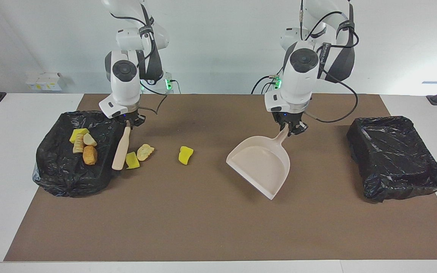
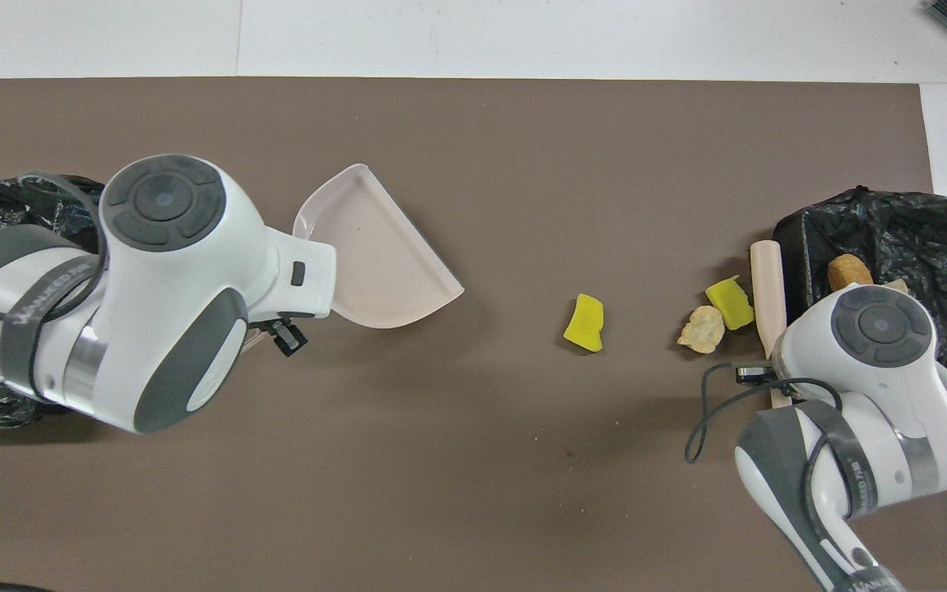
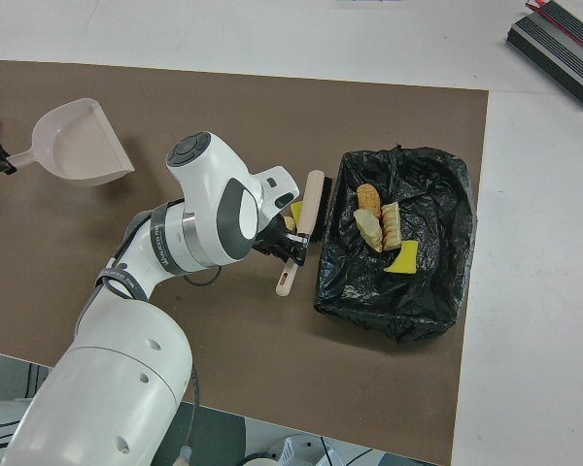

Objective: Sweep and dump trash in bin
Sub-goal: 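Sweep scraps near the bin toward the dustpan with the right gripper's brush, then sweep the scraps into the dustpan held by the left gripper, then lift the dustpan with the left gripper while the right gripper releases the brush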

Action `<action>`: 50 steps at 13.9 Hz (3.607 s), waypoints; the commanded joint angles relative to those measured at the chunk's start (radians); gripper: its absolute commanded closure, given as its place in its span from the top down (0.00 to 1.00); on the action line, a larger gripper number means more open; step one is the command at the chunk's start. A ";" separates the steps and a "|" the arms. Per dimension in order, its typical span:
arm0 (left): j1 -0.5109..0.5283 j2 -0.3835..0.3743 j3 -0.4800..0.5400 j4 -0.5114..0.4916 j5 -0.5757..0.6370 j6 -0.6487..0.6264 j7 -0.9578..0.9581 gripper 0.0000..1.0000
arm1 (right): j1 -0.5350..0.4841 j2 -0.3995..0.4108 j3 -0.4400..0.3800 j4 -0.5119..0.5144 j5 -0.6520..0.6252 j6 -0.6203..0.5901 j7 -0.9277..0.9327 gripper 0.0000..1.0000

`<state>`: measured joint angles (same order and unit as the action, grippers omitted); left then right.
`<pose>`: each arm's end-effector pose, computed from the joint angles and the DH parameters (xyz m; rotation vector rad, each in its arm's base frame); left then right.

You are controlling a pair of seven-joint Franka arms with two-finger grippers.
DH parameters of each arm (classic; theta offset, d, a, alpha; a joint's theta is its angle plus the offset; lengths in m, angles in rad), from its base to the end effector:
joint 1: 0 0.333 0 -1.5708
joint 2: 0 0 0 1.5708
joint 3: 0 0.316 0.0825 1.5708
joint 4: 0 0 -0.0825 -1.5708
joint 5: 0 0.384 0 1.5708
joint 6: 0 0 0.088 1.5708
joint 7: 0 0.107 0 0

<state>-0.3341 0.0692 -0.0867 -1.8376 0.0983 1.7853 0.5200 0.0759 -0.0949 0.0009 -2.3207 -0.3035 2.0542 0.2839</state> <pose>0.5226 -0.2236 0.4774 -2.7026 1.4203 0.1917 0.4767 0.0206 0.3684 2.8537 -0.0600 -0.1747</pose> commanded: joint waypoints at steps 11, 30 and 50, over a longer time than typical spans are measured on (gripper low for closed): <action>0.026 -0.130 -0.012 -0.281 0.003 0.186 0.252 0.00 | 0.132 0.127 0.019 0.053 0.132 0.040 -0.057 0.00; -0.103 -0.120 -0.015 -0.400 0.001 0.302 0.061 0.00 | 0.571 0.330 0.030 0.360 0.520 0.049 0.181 0.00; 0.025 -0.186 -0.007 -0.283 -0.065 0.280 -0.428 0.00 | 0.619 0.046 0.027 0.203 0.453 -0.134 0.331 0.00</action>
<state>-0.3556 -0.0754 -0.0919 -2.1405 0.0457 2.1101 0.1006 0.6365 0.0026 0.0242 -2.0343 0.1947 1.8614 0.5319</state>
